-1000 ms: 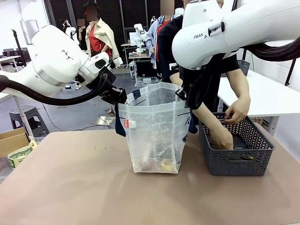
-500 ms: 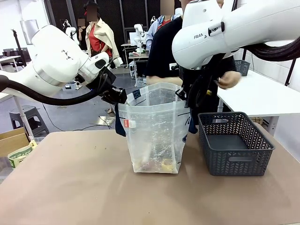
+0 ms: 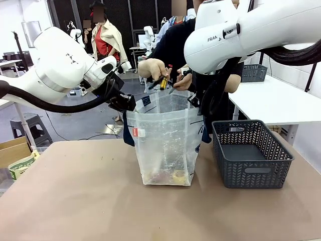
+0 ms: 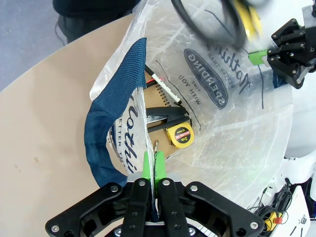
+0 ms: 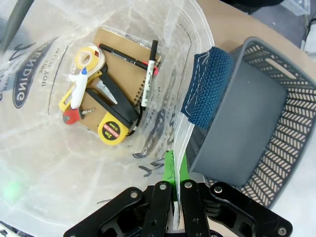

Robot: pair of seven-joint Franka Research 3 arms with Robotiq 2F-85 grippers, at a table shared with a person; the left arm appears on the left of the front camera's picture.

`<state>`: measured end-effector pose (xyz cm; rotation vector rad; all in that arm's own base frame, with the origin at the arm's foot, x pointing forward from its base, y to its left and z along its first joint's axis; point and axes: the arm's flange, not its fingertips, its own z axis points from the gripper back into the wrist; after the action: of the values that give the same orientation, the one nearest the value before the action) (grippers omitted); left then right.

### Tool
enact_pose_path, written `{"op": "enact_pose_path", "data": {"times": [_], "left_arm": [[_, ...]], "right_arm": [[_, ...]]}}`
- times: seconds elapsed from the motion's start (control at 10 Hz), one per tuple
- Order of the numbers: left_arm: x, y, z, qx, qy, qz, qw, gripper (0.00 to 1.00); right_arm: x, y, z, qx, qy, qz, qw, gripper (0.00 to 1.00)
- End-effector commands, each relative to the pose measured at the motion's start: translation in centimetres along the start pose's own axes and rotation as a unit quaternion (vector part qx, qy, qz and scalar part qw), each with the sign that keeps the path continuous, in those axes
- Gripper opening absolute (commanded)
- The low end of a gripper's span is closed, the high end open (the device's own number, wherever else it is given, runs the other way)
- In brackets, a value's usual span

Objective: Transfer purchased items from the store into the shopping bag.
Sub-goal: Move the Reusable shopping bag to the right side of the table.

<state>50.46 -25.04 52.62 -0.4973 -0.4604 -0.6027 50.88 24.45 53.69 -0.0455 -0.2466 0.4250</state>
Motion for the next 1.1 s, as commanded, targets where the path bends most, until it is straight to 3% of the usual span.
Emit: {"op": "enact_pose_path", "data": {"times": [0.0, 1.0], "left_arm": [[0.12, -0.03, 0.3, 0.003, -0.005, -0.001, 1.0, 0.0], [0.12, -0.03, 0.3, 0.003, -0.005, -0.001, 1.0, 0.0]], "right_arm": [[0.04, -0.21, 0.03, 0.0, 0.002, -0.003, 1.0, 0.0], [0.04, -0.21, 0.03, 0.0, 0.002, -0.003, 1.0, 0.0]]}}
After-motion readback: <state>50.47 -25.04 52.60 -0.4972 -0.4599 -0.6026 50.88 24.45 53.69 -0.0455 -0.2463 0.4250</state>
